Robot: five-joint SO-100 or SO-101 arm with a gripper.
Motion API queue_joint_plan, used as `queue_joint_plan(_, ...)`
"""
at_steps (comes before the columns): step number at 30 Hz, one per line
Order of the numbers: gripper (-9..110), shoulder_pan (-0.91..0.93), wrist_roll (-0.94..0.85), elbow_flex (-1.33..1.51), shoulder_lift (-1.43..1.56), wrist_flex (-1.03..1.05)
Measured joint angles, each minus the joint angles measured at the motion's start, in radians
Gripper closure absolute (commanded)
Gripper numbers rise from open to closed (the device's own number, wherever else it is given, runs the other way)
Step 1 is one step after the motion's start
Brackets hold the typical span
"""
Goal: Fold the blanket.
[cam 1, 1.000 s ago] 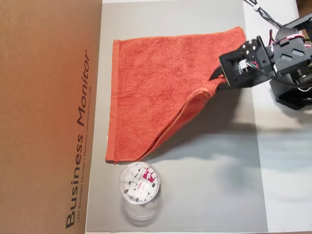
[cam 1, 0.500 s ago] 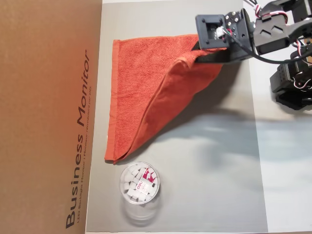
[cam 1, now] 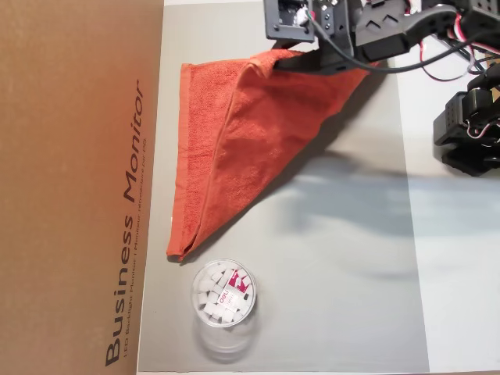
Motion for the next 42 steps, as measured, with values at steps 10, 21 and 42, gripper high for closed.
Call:
queue_joint_plan(10,102,0.075,0.000,-0.176,-0.216,0.000)
queue_joint_plan(21,102,0.144,0.000,-0.390,-0.471,0.000)
queue_joint_plan(42,102,0.221,0.408,-0.515,-0.825,-0.179)
